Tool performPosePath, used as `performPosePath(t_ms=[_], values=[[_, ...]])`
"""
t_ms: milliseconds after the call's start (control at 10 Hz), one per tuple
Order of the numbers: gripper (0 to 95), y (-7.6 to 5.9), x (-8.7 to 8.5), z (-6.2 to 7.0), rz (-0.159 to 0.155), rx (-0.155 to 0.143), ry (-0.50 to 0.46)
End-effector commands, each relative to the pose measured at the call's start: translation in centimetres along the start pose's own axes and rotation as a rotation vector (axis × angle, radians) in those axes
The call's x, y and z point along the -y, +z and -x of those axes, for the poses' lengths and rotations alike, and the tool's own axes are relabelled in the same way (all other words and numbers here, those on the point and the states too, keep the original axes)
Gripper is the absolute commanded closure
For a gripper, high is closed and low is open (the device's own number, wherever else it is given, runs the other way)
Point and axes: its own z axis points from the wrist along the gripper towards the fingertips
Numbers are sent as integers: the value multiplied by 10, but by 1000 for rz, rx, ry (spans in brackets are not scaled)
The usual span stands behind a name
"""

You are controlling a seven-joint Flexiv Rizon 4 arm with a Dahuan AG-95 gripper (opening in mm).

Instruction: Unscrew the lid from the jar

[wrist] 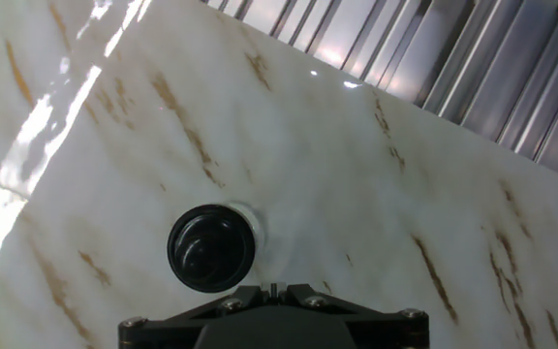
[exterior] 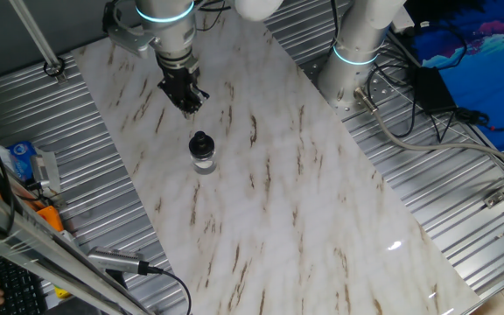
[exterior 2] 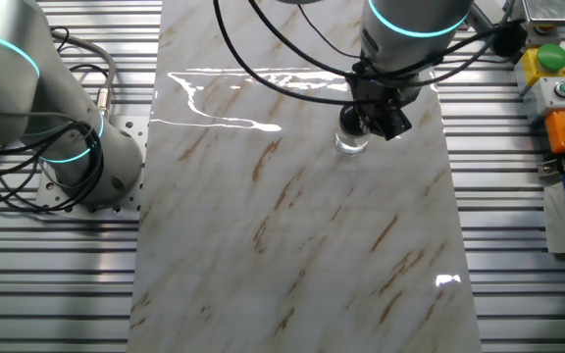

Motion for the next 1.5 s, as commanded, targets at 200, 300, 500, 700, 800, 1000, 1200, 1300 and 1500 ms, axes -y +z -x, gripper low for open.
performPosePath(t_ms=[200,300,500,700,800,1000,1200,1300,1500], values=[[950,1,1,0,-23,-18,-21],[950,1,1,0,-25,-19,-22],[950,1,1,0,-26,-20,-23],[950,1,1,0,-27,-20,-32],[950,1,1,0,-26,-19,-38],[950,-3,-2,0,-26,-22,-42],[950,-17,-17,9,-26,-21,-34],[950,-21,-24,15,-36,-28,-31],[760,-27,-42,35,-48,-38,-52]])
